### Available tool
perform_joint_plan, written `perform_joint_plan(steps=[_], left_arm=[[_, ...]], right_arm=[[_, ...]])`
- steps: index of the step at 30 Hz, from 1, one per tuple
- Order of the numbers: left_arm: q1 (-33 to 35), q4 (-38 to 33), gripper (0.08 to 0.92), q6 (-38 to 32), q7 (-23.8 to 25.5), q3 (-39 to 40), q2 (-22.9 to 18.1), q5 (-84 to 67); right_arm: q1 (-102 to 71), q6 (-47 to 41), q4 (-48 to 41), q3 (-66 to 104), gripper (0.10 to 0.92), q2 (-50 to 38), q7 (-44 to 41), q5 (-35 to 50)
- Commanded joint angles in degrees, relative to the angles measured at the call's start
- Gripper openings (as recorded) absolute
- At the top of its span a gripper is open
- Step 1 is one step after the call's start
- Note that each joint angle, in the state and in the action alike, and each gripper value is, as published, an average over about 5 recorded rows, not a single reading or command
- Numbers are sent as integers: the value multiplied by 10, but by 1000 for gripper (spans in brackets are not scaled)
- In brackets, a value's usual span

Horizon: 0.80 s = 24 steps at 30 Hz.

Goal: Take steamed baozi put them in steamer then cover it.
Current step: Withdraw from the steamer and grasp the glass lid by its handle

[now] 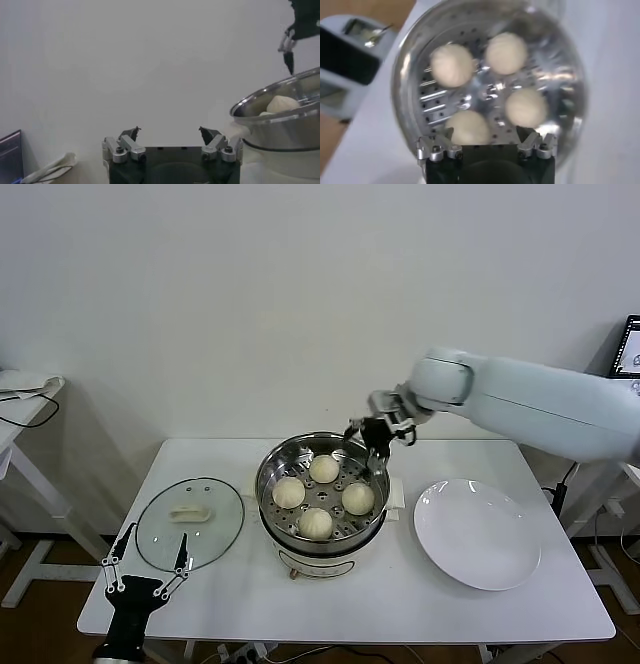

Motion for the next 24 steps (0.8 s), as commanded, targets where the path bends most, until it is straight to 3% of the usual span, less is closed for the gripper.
perform_joint_plan(steps=[1,10,17,24], left_arm=[[-25,5,823,40,-18,10,3,40],[-67,37,823,67,-20,10,7,101],[-105,99,823,91,-17,3,24,224],[-145,221,823,73,-36,14,41,462]], right_arm=[[-329,150,41,357,823,-172,527,34],[-763,204,41,797,823,-114,592,31],[-954,225,46,965,823,16,570,-3],[-1037,229,72,1030,823,116,552,-30]])
